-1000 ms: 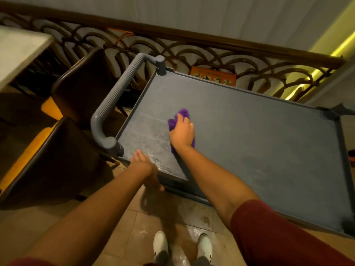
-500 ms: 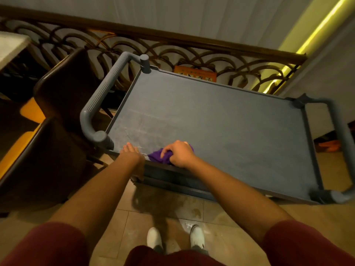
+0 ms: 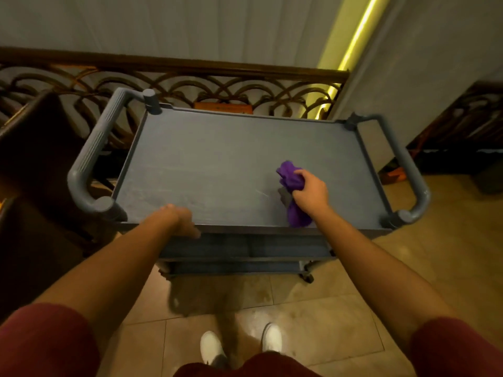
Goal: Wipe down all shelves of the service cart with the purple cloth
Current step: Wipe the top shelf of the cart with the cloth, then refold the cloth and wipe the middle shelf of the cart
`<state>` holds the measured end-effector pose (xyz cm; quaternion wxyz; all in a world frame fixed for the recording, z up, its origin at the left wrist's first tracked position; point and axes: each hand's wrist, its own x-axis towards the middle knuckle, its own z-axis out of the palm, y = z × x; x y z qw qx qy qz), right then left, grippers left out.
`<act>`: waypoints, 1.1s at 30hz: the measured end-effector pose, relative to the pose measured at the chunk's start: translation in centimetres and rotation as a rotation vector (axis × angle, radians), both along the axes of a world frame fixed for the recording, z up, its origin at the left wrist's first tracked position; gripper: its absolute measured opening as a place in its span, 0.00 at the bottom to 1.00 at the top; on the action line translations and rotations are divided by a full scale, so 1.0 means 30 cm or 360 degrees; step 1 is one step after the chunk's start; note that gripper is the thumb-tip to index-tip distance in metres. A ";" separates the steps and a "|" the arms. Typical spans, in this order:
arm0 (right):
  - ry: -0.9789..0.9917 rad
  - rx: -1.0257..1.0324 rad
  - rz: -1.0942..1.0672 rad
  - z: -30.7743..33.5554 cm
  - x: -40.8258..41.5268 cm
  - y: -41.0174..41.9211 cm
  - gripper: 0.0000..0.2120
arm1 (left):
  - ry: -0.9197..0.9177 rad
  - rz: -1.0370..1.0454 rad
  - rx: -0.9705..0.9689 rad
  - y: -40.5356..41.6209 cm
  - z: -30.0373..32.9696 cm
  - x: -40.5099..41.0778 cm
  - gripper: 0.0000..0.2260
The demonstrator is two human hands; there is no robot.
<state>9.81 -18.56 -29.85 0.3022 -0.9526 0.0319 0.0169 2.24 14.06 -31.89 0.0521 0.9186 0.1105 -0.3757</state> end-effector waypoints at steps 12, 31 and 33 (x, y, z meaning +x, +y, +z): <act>0.0648 0.2507 -0.0362 0.030 -0.273 0.086 0.15 | -0.0396 0.0924 -0.2120 -0.459 0.171 -0.106 0.13; 0.0838 0.1779 -0.0579 -0.333 -0.668 -0.302 0.38 | -0.0223 0.0972 -0.2010 -0.895 -0.183 -0.386 0.22; 0.0797 0.1696 -0.0638 -0.372 -0.659 -0.306 0.32 | -0.0050 0.1143 -0.2104 -0.890 -0.220 -0.378 0.18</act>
